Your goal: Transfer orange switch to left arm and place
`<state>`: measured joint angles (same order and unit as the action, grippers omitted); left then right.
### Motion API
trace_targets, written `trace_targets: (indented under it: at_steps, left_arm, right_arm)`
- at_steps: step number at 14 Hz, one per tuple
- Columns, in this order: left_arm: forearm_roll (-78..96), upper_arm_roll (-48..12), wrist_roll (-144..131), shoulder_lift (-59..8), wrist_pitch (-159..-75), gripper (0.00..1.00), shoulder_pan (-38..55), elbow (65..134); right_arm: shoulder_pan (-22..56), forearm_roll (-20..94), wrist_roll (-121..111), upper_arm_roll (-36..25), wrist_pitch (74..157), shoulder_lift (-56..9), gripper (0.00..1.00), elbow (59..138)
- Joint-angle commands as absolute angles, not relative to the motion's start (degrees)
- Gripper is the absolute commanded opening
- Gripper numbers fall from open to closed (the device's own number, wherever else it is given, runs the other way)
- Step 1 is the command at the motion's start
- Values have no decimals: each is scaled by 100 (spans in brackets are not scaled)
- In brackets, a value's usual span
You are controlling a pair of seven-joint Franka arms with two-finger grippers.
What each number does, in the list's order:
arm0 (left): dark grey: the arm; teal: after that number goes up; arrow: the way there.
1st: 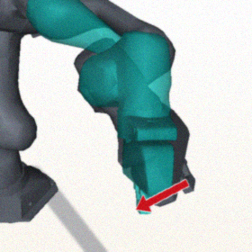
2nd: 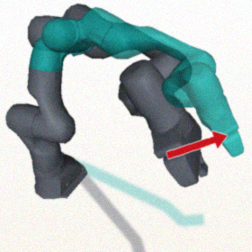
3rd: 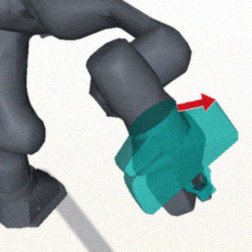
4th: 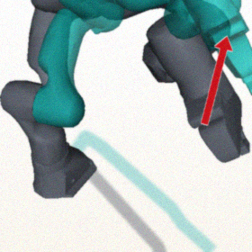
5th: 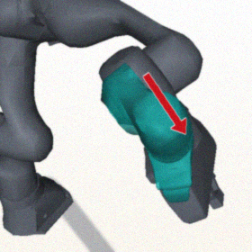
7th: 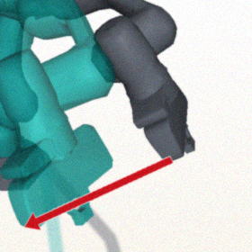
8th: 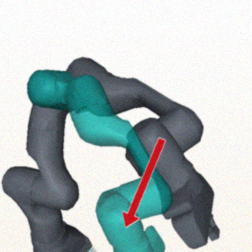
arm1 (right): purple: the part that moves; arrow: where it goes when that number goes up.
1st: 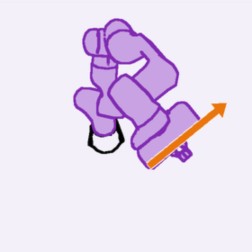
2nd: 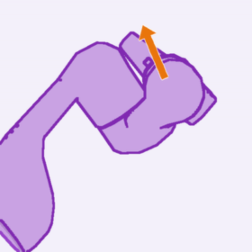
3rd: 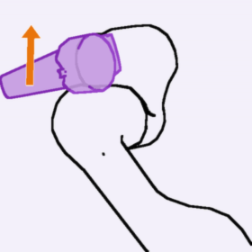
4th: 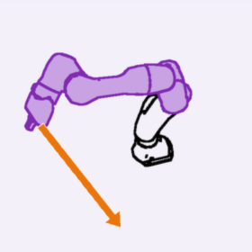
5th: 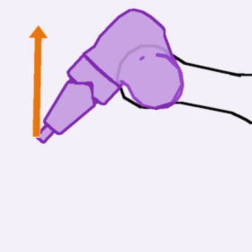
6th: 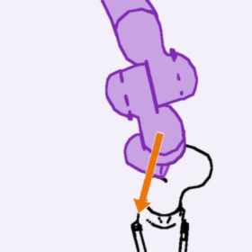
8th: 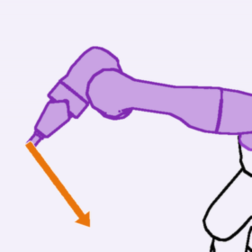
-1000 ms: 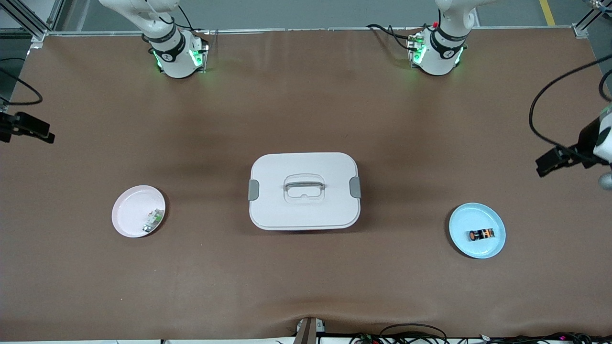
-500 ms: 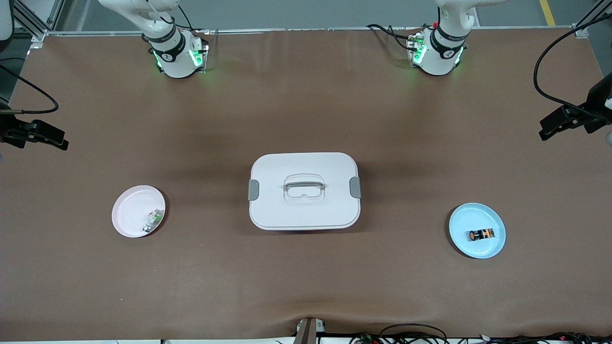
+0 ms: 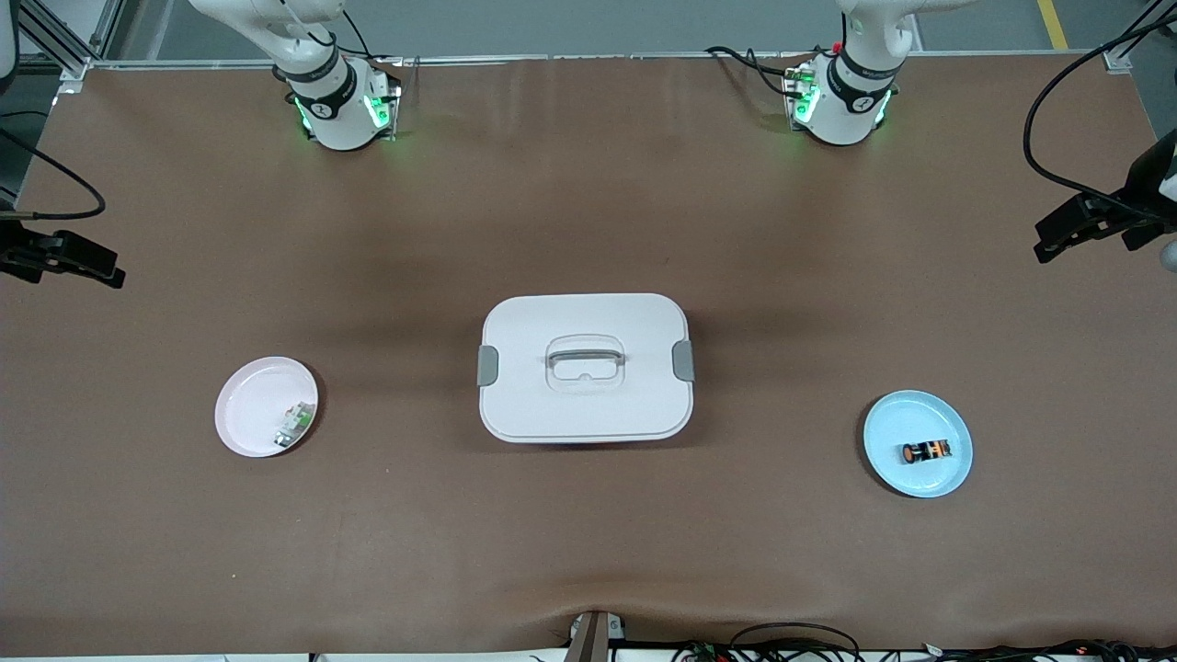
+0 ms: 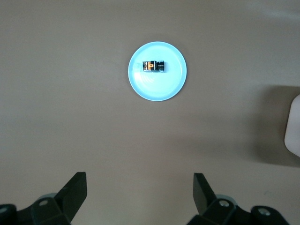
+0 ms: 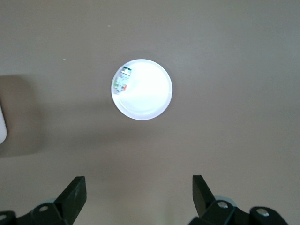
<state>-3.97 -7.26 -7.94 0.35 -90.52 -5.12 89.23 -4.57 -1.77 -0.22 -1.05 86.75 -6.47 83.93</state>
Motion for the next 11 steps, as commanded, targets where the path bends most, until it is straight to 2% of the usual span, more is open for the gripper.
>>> trace_targets:
  at_steps: [1, 11]
  left_arm:
    - [-281, -764, -686, 88, -8930, 100, -483, 8895]
    - [-105, -993, -817, -44, -8860, 100, -492, 8868]
  right_arm:
    - [-615, 52, 18, -70, 8587, -651, 100, 8403]
    - [-580, -44, 62, -62, 8640, -694, 100, 8350]
